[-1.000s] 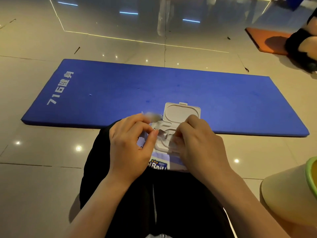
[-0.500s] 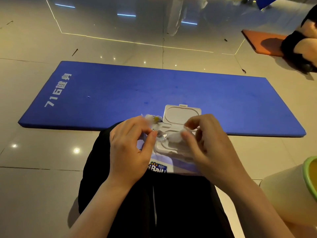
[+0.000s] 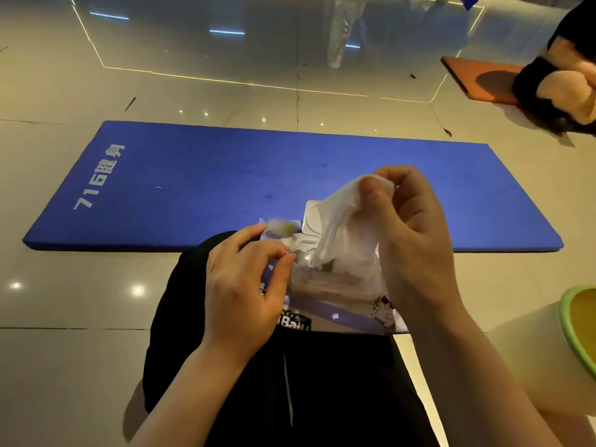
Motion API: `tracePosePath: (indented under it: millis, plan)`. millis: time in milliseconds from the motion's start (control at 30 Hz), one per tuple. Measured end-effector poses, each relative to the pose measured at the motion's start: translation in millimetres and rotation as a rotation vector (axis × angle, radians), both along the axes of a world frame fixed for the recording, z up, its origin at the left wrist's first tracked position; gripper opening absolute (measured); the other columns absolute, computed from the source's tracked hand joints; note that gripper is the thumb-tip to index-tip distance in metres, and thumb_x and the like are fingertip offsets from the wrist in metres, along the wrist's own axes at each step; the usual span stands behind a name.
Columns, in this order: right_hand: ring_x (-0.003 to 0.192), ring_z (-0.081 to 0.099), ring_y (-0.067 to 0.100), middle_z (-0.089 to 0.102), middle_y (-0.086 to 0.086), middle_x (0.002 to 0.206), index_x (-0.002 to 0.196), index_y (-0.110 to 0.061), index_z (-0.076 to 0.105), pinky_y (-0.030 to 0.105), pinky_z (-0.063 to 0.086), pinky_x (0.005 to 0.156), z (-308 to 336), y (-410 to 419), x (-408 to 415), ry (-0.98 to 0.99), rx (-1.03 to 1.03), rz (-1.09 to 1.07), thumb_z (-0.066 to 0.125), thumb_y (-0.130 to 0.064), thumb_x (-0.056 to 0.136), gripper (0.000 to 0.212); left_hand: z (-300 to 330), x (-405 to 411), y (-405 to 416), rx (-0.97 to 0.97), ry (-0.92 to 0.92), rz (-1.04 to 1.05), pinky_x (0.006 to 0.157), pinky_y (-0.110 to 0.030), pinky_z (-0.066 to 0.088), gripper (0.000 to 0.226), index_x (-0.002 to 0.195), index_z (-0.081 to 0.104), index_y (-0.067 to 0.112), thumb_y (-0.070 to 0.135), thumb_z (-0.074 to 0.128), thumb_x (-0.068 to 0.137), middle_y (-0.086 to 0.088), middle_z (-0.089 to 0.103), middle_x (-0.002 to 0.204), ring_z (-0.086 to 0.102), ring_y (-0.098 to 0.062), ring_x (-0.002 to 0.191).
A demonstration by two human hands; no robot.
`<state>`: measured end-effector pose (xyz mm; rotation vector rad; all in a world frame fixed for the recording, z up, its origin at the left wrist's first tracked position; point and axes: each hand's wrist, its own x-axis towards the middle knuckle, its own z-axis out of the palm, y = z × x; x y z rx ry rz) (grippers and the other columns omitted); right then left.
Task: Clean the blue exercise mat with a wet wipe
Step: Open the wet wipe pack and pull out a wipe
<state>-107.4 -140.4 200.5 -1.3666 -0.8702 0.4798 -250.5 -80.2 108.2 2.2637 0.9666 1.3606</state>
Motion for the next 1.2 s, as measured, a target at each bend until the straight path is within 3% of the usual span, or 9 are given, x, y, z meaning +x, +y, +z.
tracePosePath:
  millis: [200,333,533,633,700,800,967,1067,1200]
  plan:
    - [0.061,0.053,0.006,0.058,-0.012,0.066,0.076,-0.021,0.058,0.019,0.045,0.056,14,-1,12,-0.095,0.037,-0.045,0.059,-0.030,0.089,0.017,-3,-2,2,-0.032,0.004,-0.043,0.086,-0.051,0.051,0.013,0.101,0.055,0.025,0.028,0.054,0.088,-0.011,0.066,0.113,0.054,-0.019,0.110]
    - [0.061,0.052,0.003,0.056,-0.015,0.064,0.075,-0.021,0.058,0.017,0.043,0.056,15,-8,24,-0.149,0.038,-0.109,0.060,-0.032,0.089,0.018,-1,-2,1,-0.033,-0.022,-0.028,0.087,-0.049,0.050,0.016,0.098,0.062,0.021,0.033,0.055,0.090,-0.009,0.067,0.110,0.054,-0.017,0.110]
    - [0.067,0.052,0.024,0.049,-0.008,0.076,0.097,-0.035,0.047,0.035,0.043,0.057,14,-41,56,-0.459,0.132,-0.449,0.056,-0.026,0.098,0.013,0,-3,1,0.085,0.002,-0.051,0.096,-0.040,0.044,0.024,0.091,0.068,0.008,0.029,0.056,0.094,-0.001,0.065,0.113,0.054,-0.023,0.118]
    - [0.076,0.056,0.009,0.055,-0.013,0.080,0.106,-0.041,0.052,0.022,0.043,0.064,3,-57,57,-0.529,0.028,-0.340,0.053,-0.020,0.097,0.023,3,0,0,0.002,-0.055,-0.081,0.087,-0.039,0.049,0.024,0.094,0.067,0.008,0.027,0.053,0.095,0.002,0.063,0.109,0.059,-0.017,0.104]
    - [0.086,0.057,0.002,0.061,-0.017,0.090,0.096,-0.041,0.063,0.014,0.042,0.069,-5,-59,54,-0.555,-0.075,-0.187,0.046,-0.023,0.087,0.026,6,6,-2,-0.015,-0.051,-0.084,0.080,-0.034,0.047,0.013,0.096,0.059,0.018,0.026,0.050,0.095,0.003,0.065,0.098,0.058,-0.014,0.089]
    - [0.083,0.054,-0.003,0.057,-0.015,0.090,0.093,-0.034,0.069,0.007,0.037,0.067,-22,-57,47,-0.652,-0.298,-0.010,0.049,-0.016,0.080,0.030,8,13,-5,0.002,0.009,-0.096,0.076,-0.026,0.041,0.008,0.093,0.051,0.023,0.030,0.048,0.096,0.002,0.065,0.085,0.051,-0.010,0.077]
    - [0.085,0.047,0.007,0.049,-0.011,0.096,0.101,-0.025,0.068,0.014,0.039,0.070,-34,-53,41,-0.760,-0.614,0.054,0.065,-0.030,0.087,0.015,5,8,-5,-0.081,0.031,-0.150,0.075,-0.030,0.048,0.009,0.097,0.051,0.024,0.031,0.046,0.097,0.004,0.063,0.092,0.052,-0.008,0.081]
    - [0.088,0.049,0.003,0.045,-0.017,0.096,0.107,-0.030,0.066,0.013,0.039,0.069,-30,-55,41,-0.744,-0.663,0.143,0.071,-0.034,0.082,0.026,5,9,-5,-0.083,0.021,-0.161,0.077,-0.039,0.051,0.011,0.101,0.053,0.025,0.030,0.044,0.099,0.012,0.061,0.096,0.055,-0.007,0.086]
    - [0.086,0.048,0.004,0.043,-0.016,0.101,0.118,-0.032,0.063,0.010,0.038,0.068,-32,-57,41,-0.747,-0.681,0.143,0.071,-0.037,0.083,0.036,3,8,-3,-0.135,0.009,-0.211,0.093,-0.040,0.049,0.029,0.124,0.054,0.021,0.022,0.038,0.099,0.015,0.061,0.111,0.060,-0.010,0.100]
